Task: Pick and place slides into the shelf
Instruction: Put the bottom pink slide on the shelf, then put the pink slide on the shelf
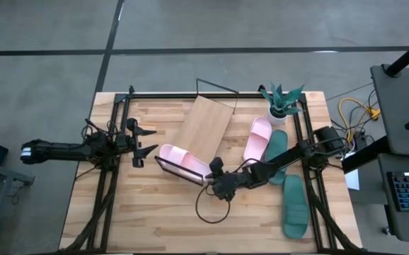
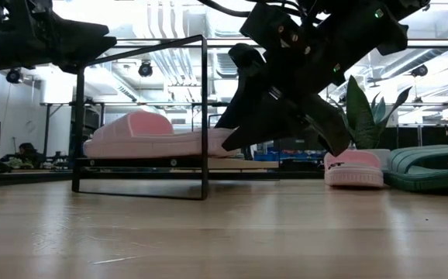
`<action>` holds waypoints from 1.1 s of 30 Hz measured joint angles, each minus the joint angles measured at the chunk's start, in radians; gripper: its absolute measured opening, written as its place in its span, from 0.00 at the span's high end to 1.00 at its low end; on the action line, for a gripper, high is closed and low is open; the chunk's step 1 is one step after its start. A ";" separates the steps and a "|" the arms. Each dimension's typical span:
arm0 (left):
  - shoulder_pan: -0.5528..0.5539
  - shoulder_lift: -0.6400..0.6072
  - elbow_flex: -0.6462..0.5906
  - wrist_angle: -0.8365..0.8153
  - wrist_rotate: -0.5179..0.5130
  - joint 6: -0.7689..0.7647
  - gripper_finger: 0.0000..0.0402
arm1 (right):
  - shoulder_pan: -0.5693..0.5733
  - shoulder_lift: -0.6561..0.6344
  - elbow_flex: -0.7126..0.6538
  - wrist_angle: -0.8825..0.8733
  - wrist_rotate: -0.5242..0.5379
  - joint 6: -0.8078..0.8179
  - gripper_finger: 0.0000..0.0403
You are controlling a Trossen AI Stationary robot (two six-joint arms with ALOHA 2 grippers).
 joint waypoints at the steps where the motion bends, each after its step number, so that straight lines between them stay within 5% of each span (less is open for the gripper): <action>1: 0.000 0.000 0.000 0.000 0.000 0.000 0.43 | 0.000 0.000 0.000 0.000 0.000 0.000 0.64; 8: 0.000 0.000 0.000 0.000 0.000 0.000 0.43 | 0.006 -0.001 0.023 -0.032 0.002 0.001 0.55; 23: 0.000 0.000 0.000 -0.001 0.000 0.002 0.43 | 0.008 -0.111 0.209 -0.502 0.022 0.270 0.54; 33: 0.000 0.002 0.000 -0.009 0.000 0.002 0.43 | 0.008 -0.358 0.033 -0.512 0.278 0.291 0.54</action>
